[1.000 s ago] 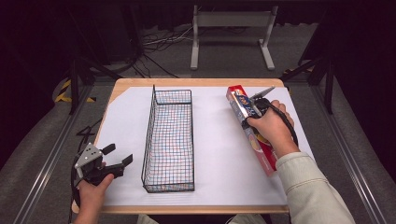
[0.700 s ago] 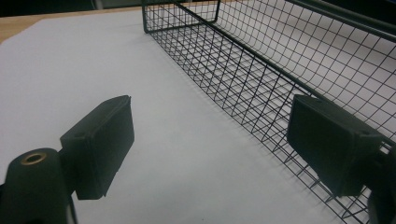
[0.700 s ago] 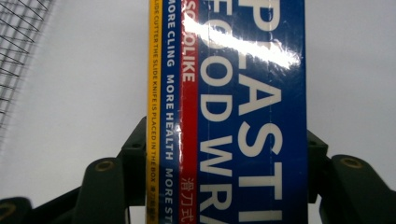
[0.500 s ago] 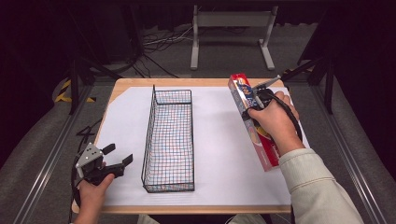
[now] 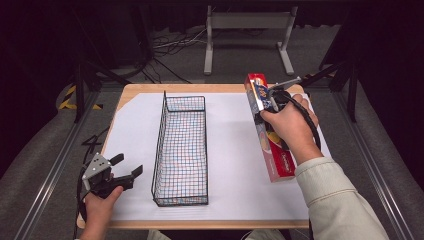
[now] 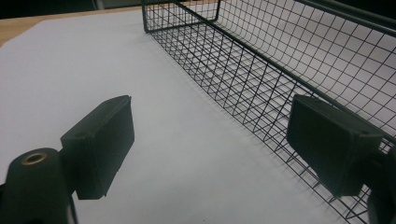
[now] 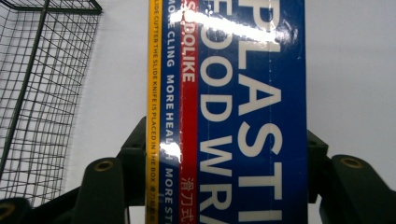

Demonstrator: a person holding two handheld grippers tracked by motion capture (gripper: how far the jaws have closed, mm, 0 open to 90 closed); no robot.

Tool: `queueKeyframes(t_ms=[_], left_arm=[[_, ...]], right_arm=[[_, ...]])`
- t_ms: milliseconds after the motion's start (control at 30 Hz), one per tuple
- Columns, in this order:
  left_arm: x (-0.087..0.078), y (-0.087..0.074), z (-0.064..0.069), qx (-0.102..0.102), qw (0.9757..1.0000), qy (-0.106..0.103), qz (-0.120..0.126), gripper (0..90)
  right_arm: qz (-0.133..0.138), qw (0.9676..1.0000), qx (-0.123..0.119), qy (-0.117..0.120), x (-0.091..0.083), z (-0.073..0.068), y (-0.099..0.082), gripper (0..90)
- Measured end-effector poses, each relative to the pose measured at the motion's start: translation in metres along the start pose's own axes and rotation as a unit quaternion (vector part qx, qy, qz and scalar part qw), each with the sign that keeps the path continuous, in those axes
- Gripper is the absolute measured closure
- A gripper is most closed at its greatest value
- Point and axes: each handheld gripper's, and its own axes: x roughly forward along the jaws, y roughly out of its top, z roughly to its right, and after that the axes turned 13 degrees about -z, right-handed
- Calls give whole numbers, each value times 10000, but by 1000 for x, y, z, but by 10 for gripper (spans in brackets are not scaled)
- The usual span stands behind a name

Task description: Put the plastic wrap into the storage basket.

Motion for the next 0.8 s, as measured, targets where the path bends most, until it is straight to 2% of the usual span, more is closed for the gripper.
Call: queueKeyframes(t_ms=[133, 200, 333, 433, 467, 500, 567, 600, 733, 800], left_arm=[[-1, 0, 2, 10, 10000, -41, 25, 158], [-1, 0, 2, 55, 10000, -19, 11, 157], [0, 0, 0, 1, 10000, -15, -1, 157], [0, 0, 0, -15, 10000, -38, 15, 157], [0, 0, 0, -3, 10000, -26, 8, 157], [-1, 1, 0, -23, 10000, -70, 30, 157], [-2, 1, 2, 2, 10000, -90, 33, 156], [-3, 2, 4, 2, 10000, -69, 28, 156], [-5, 4, 5, -19, 10000, -81, 41, 156], [-3, 4, 5, -9, 9999, -138, 67, 157]], right_arm=[[17, 10000, 70, -22, 2, -9, 2, 407], [-17, 9999, 148, 80, 2, -14, 4, 407], [-29, 9994, 212, 266, 1, -28, 8, 406], [-50, 9995, 197, 255, 0, -36, 10, 406], [-51, 9995, 176, 255, 0, -40, 10, 405], [-54, 9996, 151, 248, -1, -50, 11, 405], [-48, 9996, 150, 245, -1, -53, 12, 405], [-70, 9995, 178, 244, 0, -61, 13, 405], [-93, 9994, 200, 249, 0, -69, 14, 405], [-116, 9993, 199, 283, 0, -80, 15, 405]])
